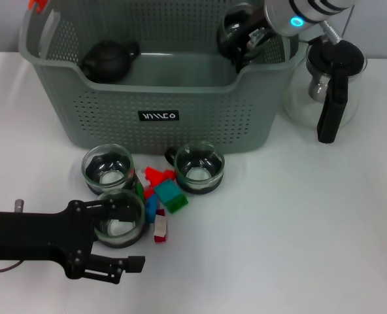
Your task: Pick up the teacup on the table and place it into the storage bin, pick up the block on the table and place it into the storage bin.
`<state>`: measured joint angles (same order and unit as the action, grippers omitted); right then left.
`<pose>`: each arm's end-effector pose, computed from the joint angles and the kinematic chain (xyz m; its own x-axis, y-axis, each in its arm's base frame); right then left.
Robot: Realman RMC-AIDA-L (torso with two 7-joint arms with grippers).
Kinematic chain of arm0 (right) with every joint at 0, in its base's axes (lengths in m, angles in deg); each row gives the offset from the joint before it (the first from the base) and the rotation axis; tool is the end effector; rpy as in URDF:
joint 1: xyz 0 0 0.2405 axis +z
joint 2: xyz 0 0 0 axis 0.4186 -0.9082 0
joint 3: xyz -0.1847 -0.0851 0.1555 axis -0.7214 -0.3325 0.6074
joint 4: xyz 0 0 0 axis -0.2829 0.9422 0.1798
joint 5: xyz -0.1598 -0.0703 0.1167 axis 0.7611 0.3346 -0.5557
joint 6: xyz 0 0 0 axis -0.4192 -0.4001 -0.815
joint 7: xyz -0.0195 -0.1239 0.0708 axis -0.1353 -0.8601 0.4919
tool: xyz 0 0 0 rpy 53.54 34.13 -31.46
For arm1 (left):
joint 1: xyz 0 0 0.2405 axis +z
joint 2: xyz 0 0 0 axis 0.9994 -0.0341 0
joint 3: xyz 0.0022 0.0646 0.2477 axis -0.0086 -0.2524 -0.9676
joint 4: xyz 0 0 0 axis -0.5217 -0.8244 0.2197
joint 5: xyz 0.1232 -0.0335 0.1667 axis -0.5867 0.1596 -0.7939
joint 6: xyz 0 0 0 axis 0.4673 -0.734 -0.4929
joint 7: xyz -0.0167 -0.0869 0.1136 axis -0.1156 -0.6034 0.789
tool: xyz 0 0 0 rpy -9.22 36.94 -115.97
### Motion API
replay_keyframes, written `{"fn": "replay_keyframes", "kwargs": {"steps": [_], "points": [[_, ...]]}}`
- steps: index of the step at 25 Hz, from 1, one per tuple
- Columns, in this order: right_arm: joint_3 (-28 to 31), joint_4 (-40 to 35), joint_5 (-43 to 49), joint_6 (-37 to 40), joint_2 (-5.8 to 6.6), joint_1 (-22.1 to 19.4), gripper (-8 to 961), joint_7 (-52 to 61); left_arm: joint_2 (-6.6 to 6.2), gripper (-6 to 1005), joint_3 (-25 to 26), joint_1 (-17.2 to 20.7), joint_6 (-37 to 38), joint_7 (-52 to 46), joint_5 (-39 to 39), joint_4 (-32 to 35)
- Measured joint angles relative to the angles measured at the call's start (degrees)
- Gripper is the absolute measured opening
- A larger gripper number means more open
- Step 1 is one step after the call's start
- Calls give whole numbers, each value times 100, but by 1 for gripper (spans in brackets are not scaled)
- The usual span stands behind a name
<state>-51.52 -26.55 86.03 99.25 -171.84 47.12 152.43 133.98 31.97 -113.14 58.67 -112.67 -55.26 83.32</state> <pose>0.0724 0.4861 -0.0521 0.9245 -0.3759 0.0639 -0.2773 -0.7778 -0.5640 -0.2941 0.2597 0.0120 0.8260 0.3496 0.4422 0.3823 -0.9239 0.0164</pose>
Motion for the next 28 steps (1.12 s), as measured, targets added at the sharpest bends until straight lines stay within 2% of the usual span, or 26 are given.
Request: {"fn": "replay_keyframes", "kwargs": {"steps": [7, 28], "points": [[-48, 71, 59, -170, -43, 2, 88, 7, 0, 931, 0, -20, -7, 0, 0, -25], [-272, 193, 61, -233, -65, -15, 152, 7, 0, 931, 0, -12, -19, 0, 0, -37]]}}
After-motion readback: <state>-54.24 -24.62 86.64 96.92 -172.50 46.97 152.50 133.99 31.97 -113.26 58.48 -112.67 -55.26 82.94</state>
